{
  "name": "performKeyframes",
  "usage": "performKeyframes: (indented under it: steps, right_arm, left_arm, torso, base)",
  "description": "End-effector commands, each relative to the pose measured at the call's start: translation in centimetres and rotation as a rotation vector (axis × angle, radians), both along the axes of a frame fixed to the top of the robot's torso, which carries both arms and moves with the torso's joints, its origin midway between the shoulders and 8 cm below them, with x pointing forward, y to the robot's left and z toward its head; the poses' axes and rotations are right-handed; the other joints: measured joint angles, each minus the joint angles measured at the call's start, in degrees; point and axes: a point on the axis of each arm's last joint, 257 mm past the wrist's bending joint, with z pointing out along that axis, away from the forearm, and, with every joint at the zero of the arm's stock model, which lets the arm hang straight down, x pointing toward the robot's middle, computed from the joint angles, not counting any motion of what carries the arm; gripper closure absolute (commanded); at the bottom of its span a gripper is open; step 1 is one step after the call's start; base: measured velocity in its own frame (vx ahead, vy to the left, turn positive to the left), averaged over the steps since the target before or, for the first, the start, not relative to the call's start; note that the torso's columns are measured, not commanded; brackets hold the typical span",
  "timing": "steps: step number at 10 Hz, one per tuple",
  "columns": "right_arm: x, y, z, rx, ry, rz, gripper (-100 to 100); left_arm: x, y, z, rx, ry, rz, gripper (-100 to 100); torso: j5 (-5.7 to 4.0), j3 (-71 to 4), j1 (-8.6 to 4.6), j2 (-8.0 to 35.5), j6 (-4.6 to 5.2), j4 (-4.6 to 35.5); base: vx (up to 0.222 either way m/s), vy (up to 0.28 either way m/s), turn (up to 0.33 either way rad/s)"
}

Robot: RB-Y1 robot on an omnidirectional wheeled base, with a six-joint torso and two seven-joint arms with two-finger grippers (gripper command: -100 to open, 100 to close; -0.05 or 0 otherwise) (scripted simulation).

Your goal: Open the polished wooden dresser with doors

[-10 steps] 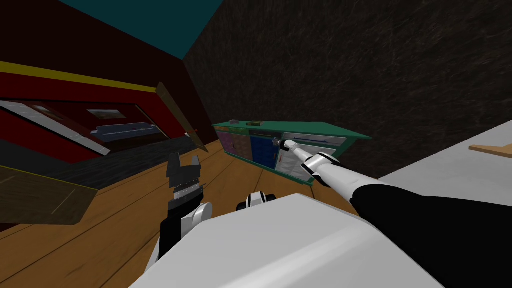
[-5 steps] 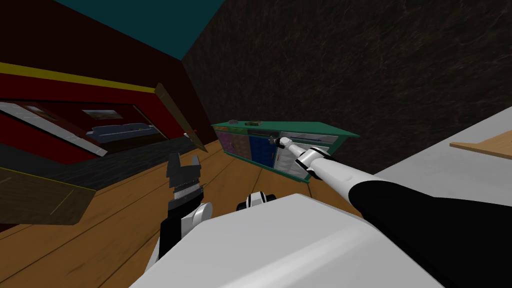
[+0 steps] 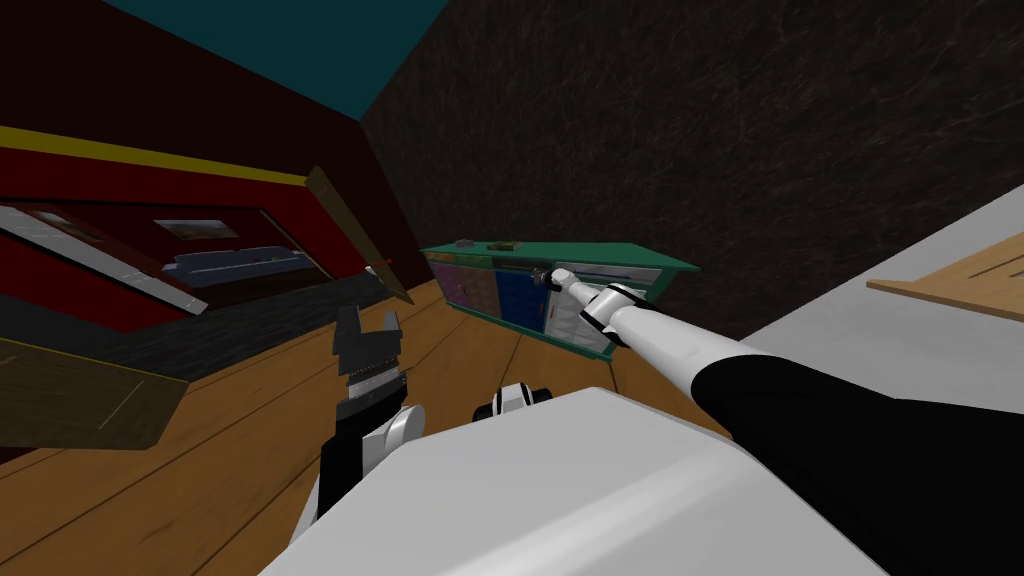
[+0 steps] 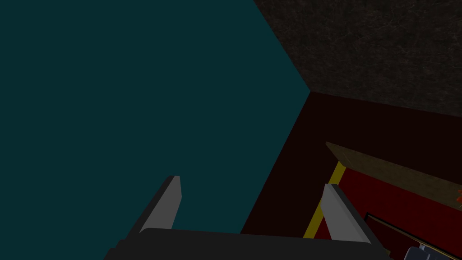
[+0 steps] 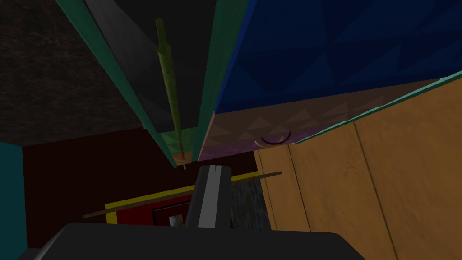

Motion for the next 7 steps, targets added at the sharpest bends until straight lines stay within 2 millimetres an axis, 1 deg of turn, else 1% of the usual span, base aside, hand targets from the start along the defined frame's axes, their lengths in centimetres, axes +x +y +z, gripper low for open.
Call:
performKeyframes:
  steps: [1, 2, 3, 5, 6, 7]
  right_arm:
    - [0.84, 0.37, 2.75, -0.007, -0.031, 0.002, 100]
    - [0.74, 0.26, 2.33, 0.000, -0.025, -0.002, 100]
    - [0.78, 0.20, 2.43, -0.007, -0.032, -0.002, -100]
    - [0.80, 0.13, 2.48, -0.010, -0.037, -0.004, -100]
    - [0.81, 0.08, 2.52, -0.012, -0.040, -0.005, -100]
    - [0.80, 0.11, 2.50, -0.011, -0.038, -0.004, -100]
  left_arm:
    - [0.00, 0.00, 0.00, 0.000, 0.000, 0.000, 0]
    - [0.00, 0.00, 0.00, 0.000, 0.000, 0.000, 0]
    - [0.00, 0.00, 0.00, 0.000, 0.000, 0.000, 0]
    - [-0.01, 0.01, -0.01, 0.000, 0.000, 0.000, 0]
    - [-0.01, 0.01, -0.01, 0.000, 0.000, 0.000, 0]
    - [-0.01, 0.01, -0.01, 0.000, 0.000, 0.000, 0]
  torso:
    - [-0.02, -0.09, -0.05, -0.11, 0.00, -0.05]
    - [-0.06, -0.04, -0.14, -0.03, 0.00, -0.05]
    - [-0.08, 0.08, -0.20, 0.15, 0.02, 0.01]
    - [-0.15, -0.01, -0.47, 0.00, 0.03, -0.02]
    - [-0.13, 0.04, -0.36, 0.09, 0.03, 0.00]
    - [-0.06, 0.10, -0.14, 0.18, 0.01, 0.04]
  base:
    - [0.018, 0.003, 0.001]
    - [0.008, 0.002, 0.003]
    - [0.084, -0.052, 0.009]
    - [0.132, -0.124, 0.015]
    - [0.132, -0.104, 0.011]
    - [0.062, -0.046, 0.002]
